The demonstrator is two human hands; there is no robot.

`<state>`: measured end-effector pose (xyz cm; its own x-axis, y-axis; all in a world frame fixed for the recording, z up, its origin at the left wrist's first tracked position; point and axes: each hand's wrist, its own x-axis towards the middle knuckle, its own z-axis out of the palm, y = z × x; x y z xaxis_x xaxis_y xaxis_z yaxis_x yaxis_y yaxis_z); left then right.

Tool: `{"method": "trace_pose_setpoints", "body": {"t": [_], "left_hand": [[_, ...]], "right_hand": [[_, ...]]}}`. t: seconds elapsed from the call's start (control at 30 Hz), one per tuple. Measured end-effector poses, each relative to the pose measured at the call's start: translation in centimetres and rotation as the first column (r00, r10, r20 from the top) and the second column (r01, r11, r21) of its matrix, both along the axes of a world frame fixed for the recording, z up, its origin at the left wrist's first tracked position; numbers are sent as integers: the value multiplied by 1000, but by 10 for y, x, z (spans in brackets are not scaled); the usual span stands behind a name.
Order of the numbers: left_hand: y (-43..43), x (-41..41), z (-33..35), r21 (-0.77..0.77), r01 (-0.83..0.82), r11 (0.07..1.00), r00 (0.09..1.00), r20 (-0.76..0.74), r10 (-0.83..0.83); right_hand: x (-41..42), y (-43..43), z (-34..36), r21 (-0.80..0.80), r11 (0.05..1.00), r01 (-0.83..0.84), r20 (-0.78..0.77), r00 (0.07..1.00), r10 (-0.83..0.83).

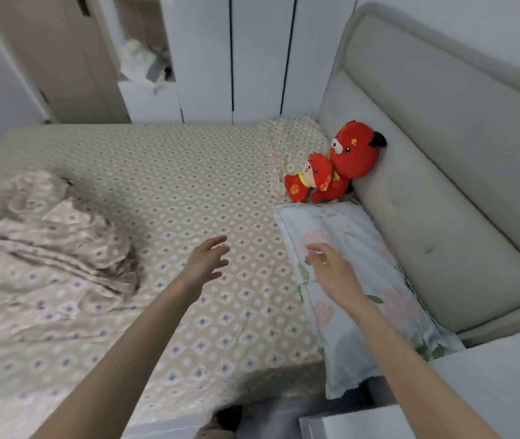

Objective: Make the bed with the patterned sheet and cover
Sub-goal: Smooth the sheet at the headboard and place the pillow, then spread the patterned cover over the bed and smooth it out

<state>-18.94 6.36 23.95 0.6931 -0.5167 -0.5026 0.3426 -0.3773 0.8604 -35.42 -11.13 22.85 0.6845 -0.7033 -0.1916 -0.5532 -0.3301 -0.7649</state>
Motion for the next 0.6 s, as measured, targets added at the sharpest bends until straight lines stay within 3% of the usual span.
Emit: {"method": "trace_pose_setpoints", "body": {"t": [0.17, 0.6], "left_hand": [[102, -1, 25, -35, -253, 967, 966, 35, 255], [353, 44, 39, -69, -577, 814, 809, 89, 581]], "right_hand": [[48, 66, 23, -46, 962, -271, 13, 962, 272], [189, 263, 37, -77, 794, -603, -15, 797, 604]]}}
